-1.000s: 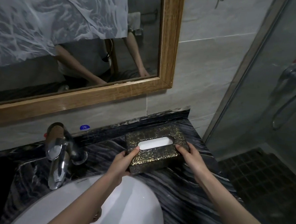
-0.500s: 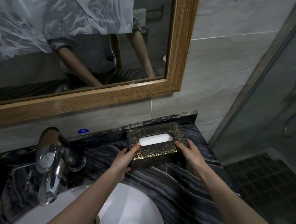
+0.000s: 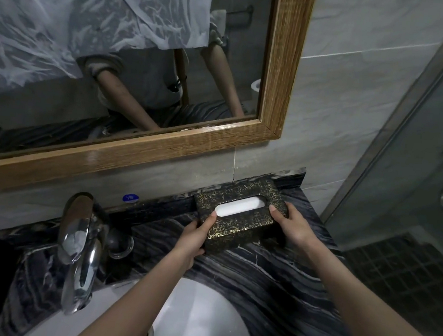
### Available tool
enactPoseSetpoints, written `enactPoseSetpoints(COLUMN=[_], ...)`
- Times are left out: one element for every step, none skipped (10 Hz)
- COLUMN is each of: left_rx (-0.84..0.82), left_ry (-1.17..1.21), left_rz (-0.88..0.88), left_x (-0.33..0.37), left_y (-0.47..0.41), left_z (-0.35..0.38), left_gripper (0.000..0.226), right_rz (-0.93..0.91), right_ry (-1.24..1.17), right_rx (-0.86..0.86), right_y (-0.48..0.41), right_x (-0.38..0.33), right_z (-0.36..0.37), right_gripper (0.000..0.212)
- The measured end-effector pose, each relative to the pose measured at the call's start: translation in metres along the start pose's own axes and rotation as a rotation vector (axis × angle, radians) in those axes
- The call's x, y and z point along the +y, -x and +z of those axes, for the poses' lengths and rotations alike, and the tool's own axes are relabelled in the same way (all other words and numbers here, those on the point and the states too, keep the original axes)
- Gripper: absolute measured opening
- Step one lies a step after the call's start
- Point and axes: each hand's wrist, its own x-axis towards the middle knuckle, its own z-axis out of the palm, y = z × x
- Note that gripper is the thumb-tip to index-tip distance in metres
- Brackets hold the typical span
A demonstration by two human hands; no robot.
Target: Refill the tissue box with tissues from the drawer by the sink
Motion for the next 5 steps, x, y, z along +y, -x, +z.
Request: enactPoseSetpoints(left_rx=[-0.014,-0.020,0.000,0.041,0.017], left_ry=[-0.042,-0.095,-0.163,-0.256,-0.325], left_rz=[0.027,0.057,0.114,0.195,0.257], left_x=[0.001,0.003,0.008,0.011,0.018], left_y=[0.009,0.021,0.038,0.052,0.071], left_z=[-0.003,-0.009,-0.017,-0.030,-0.040], left_gripper=[0.078,0.068,0.048,0.038,0.025], right_rz=[-0.046,-0.118,-0.192,-0.330,-0.394], right_ry=[0.117,0.166,0.237,0.287,0.246], right_rx=[0.058,0.130,0.187,0.215,0.188], right_y=[0.013,0.028,0.045,0.064,0.082], right_x=[-0.006,-0.005,-0.001,-0.005,-0.016], right_z=[0.000,0.003,0.005,0.003,0.000], right_gripper=[0.053,0.052,0.053,0.046,0.032])
